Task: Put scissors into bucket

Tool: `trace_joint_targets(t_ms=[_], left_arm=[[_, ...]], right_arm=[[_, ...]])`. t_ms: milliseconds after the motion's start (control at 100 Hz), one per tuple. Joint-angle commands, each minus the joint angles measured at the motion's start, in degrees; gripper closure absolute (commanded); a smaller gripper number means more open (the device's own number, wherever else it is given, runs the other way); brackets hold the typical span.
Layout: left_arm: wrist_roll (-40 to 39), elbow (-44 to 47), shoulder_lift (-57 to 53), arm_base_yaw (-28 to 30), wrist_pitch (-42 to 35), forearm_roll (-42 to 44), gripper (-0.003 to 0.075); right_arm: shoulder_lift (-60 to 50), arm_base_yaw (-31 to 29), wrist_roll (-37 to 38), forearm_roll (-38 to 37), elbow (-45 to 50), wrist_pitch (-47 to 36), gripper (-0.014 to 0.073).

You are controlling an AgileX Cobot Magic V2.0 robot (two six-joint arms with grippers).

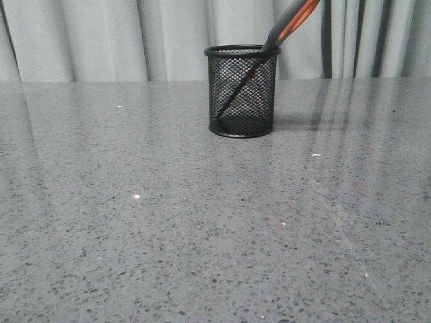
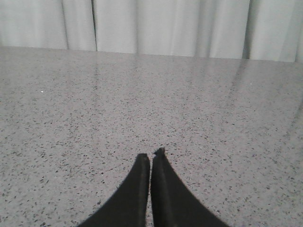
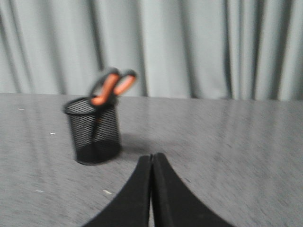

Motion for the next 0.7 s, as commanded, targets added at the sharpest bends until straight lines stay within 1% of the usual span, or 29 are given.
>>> trace_joint_targets(t_ms=[0, 90, 160, 210, 230, 240, 360, 420, 690], left_arm=[[-0.6, 2.3, -1.6, 0.0, -4.5, -0.5, 0.074], [-0.6, 2.3, -1.6, 0.0, -4.5, -0.5, 0.074], [-0.6, 2.3, -1.6, 0.0, -4.5, -0.5, 0.074], [-0.6, 2.3, -1.6, 0.0, -4.5, -0.5, 0.074], [-0.6, 2.3, -1.6, 0.0, -4.5, -0.5, 0.074], [-0.6, 2.3, -1.6, 0.0, -4.5, -0.5, 0.074], [-0.6, 2.3, -1.5, 0.0, -4.5, -0.5, 0.074], [-0.6, 2.3, -1.5, 0.0, -4.5, -0.5, 0.074], [-0.6, 2.3, -1.5, 0.0, -4.5, -0.5, 0.074]], right_arm=[[-0.3, -4.5, 4.7, -4.4, 1.7, -5.3, 0.0638], [-3.5, -8.6, 5.1, -5.3, 5.0, -5.2, 0.0638], [-7.1, -10.3, 5.1, -6.0, 7.6, -5.0, 0.0638], [-9.9, -10.6, 5.1, -6.6, 9.2, -4.5, 0.0638], [-11.0, -10.9, 5.1, -7.2, 9.2, -1.5, 0.0638], [-11.0, -10.8, 5.1, -7.7, 9.1, -0.3, 0.0638], [-10.6, -11.0, 5.1, -11.0, 9.1, 2.9, 0.0638], [-10.6, -11.0, 5.1, -12.4, 9.1, 3.6, 0.0638], [-10.5, -11.0, 5.1, -12.4, 9.1, 2.9, 0.0638]])
